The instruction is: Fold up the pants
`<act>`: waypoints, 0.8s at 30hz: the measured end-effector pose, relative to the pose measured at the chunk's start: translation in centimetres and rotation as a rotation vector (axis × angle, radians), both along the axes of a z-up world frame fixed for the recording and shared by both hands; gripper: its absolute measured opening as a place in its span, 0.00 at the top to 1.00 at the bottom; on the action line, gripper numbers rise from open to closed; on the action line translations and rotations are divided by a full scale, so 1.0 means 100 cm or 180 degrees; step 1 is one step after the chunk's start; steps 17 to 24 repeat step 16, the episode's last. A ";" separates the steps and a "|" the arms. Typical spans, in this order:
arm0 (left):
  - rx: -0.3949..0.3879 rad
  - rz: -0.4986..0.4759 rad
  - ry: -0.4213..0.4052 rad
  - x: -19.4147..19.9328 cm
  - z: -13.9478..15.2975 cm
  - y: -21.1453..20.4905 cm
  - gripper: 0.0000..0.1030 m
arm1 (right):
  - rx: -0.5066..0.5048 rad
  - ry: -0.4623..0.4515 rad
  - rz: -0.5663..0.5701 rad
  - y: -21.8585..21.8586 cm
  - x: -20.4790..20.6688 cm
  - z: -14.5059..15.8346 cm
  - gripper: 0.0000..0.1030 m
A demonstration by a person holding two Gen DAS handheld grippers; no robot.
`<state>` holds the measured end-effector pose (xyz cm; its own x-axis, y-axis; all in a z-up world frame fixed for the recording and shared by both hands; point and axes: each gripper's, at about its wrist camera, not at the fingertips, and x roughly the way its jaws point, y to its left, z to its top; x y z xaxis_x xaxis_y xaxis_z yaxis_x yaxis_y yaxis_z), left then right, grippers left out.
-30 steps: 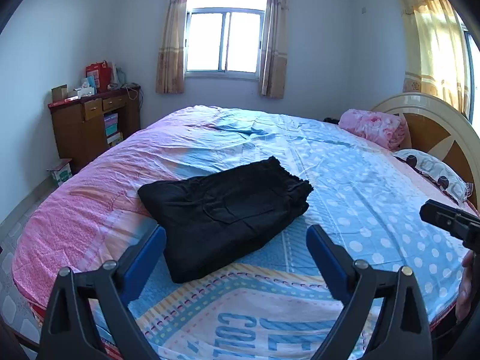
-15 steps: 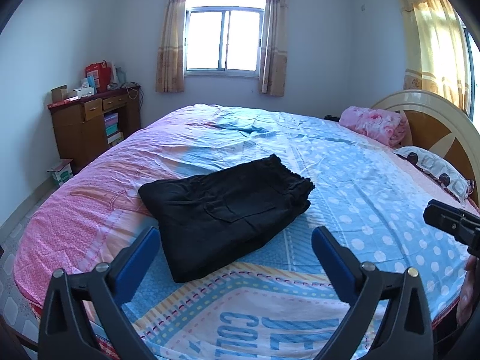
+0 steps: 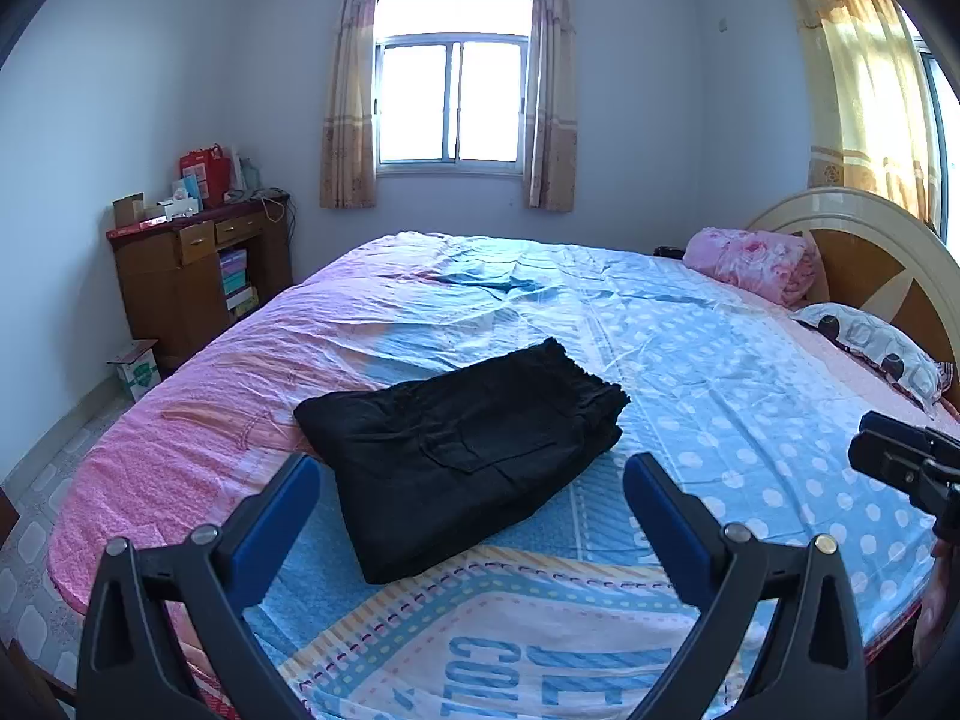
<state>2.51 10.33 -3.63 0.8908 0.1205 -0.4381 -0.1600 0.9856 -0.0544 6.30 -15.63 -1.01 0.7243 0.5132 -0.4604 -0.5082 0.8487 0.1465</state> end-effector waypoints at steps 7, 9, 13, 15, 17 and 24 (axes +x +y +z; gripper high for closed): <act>-0.0087 0.0015 0.0028 0.000 0.000 0.006 0.00 | -0.0016 -0.0015 0.0001 0.000 -0.005 0.002 0.37; -0.0065 0.0012 0.0037 -0.001 -0.001 0.006 0.00 | -0.0024 -0.0021 -0.0001 0.000 -0.007 0.003 0.37; -0.0010 -0.0018 0.0018 -0.001 -0.002 0.002 0.00 | -0.0066 -0.0046 0.0014 0.001 -0.013 0.004 0.37; -0.0004 -0.0043 0.0003 -0.002 0.000 0.001 0.00 | -0.0087 -0.0051 0.0018 0.002 -0.016 0.005 0.37; -0.0010 -0.0071 0.0000 -0.002 0.000 0.000 0.00 | -0.0097 -0.0054 0.0020 0.002 -0.017 0.005 0.37; -0.0010 -0.0071 0.0000 -0.002 0.000 0.000 0.00 | -0.0097 -0.0054 0.0020 0.002 -0.017 0.005 0.37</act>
